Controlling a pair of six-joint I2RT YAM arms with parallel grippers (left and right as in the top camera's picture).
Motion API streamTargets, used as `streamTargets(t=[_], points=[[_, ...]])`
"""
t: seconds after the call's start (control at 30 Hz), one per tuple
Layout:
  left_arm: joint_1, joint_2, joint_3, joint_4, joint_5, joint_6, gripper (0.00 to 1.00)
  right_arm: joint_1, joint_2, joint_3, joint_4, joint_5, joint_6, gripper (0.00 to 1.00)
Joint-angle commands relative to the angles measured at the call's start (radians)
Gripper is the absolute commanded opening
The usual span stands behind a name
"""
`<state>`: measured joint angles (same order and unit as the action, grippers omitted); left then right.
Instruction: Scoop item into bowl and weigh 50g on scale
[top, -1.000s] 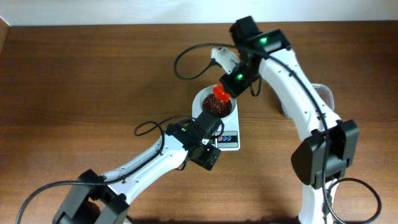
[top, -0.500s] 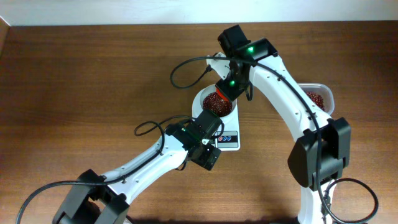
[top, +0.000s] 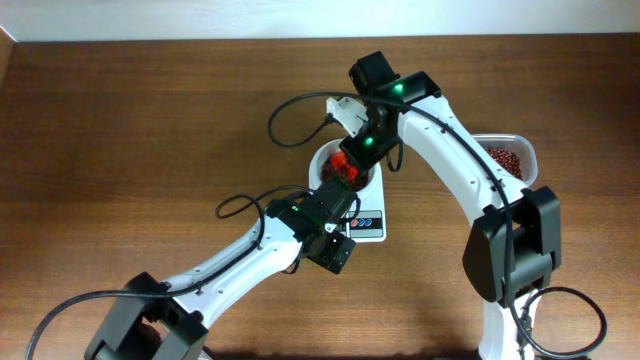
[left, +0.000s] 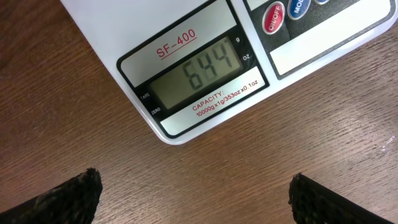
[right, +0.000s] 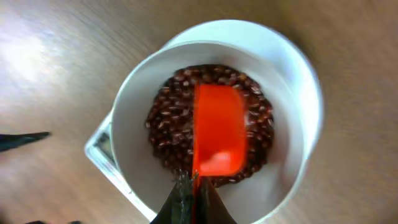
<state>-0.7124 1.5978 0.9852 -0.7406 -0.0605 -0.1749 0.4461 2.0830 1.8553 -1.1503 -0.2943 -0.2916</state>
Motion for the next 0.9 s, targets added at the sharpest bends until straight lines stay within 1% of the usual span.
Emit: streamTargets(t=[0.0, 0.2, 0.33, 0.53, 0.73, 0.87], points=[[-0.005, 0.007, -0.006, -0.001, -0.008, 0.016, 0.99, -0.03, 0.007, -0.017, -0.013, -0.172, 0.02, 0.04], [-0.005, 0.007, -0.006, -0.002, -0.008, 0.016, 0.99, -0.126, 0.006, -0.017, -0.016, -0.342, 0.02, 0.04], [-0.005, 0.007, -0.006, -0.002, -0.008, 0.016, 0.99, -0.183, 0.002, -0.012, -0.024, -0.415, 0.019, 0.04], [-0.005, 0.007, -0.006, -0.001, -0.008, 0.016, 0.99, -0.205, -0.013, -0.004, -0.033, -0.408, 0.019, 0.04], [-0.005, 0.007, -0.006, -0.002, -0.008, 0.016, 0.99, -0.206, -0.013, -0.004, -0.058, -0.247, 0.02, 0.04], [-0.005, 0.007, -0.006, -0.001, -0.008, 0.016, 0.99, -0.206, -0.013, -0.004, -0.061, -0.238, 0.019, 0.04]])
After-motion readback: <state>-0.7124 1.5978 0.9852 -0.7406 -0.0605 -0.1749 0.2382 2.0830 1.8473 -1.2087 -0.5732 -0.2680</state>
